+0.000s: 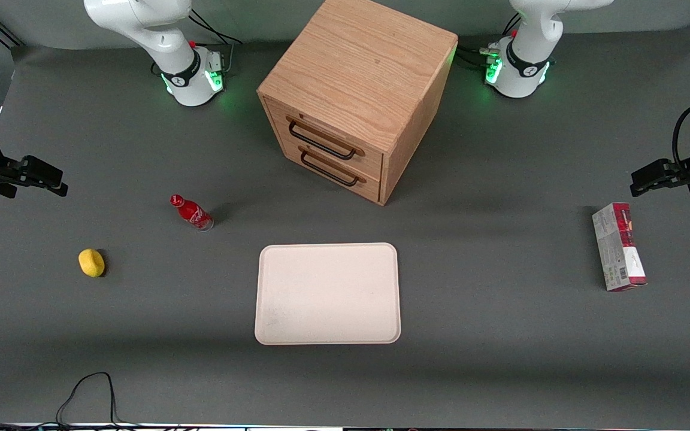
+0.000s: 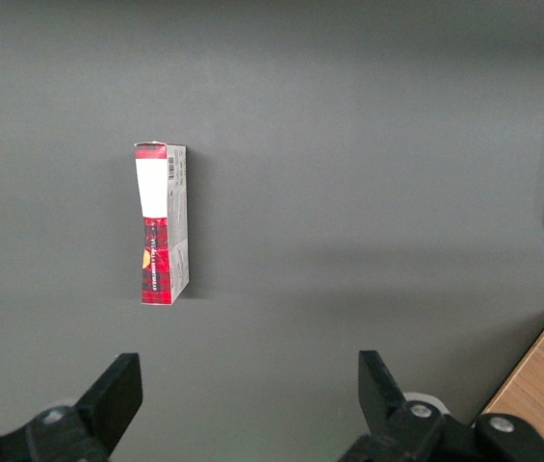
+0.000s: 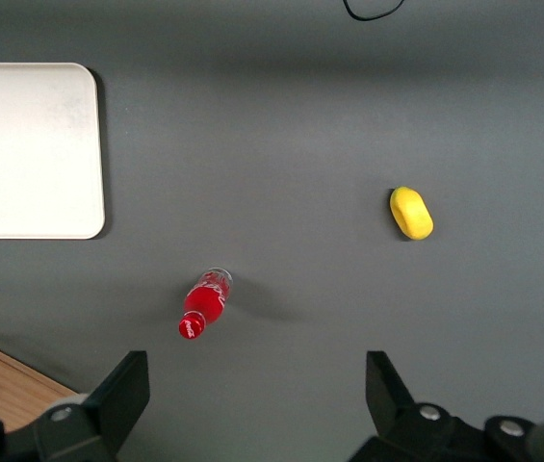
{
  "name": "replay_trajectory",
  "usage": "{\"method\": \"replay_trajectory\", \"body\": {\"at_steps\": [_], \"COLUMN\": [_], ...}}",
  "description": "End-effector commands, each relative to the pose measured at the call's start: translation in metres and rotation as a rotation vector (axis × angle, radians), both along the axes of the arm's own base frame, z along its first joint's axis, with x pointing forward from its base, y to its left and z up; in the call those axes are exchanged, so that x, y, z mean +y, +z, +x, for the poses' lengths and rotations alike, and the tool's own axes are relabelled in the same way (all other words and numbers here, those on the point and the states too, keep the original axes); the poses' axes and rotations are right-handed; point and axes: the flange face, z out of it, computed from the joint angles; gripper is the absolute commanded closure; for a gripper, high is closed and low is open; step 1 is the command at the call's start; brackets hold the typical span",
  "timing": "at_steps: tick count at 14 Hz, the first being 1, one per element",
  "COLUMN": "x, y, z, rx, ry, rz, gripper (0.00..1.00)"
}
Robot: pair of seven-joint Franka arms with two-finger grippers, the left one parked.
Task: Open upper drawer
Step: 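Move the right gripper toward the upper drawer's black handle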
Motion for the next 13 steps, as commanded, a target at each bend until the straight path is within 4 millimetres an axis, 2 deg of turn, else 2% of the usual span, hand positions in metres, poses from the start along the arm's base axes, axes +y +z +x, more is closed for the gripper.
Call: {"method": "replay_trajectory", "body": {"at_steps": [1, 3, 8, 10, 13], "x": [-0.001, -0.001, 0.008, 0.05, 0.131], "y": [0.004, 0.008, 0.001, -0.004, -0.008], "z": [0.0, 0.0, 0.009, 0.025, 0.038], "rx": [0.008, 0.0, 0.004, 0.001, -0.013], "ry": [0.02, 0.017, 0.031, 0.097, 0.226], "rz": [0.0, 0.001, 0.01, 0.004, -0.002], "gripper": [0.0, 0.0, 0.0, 0.0, 0.0]}}
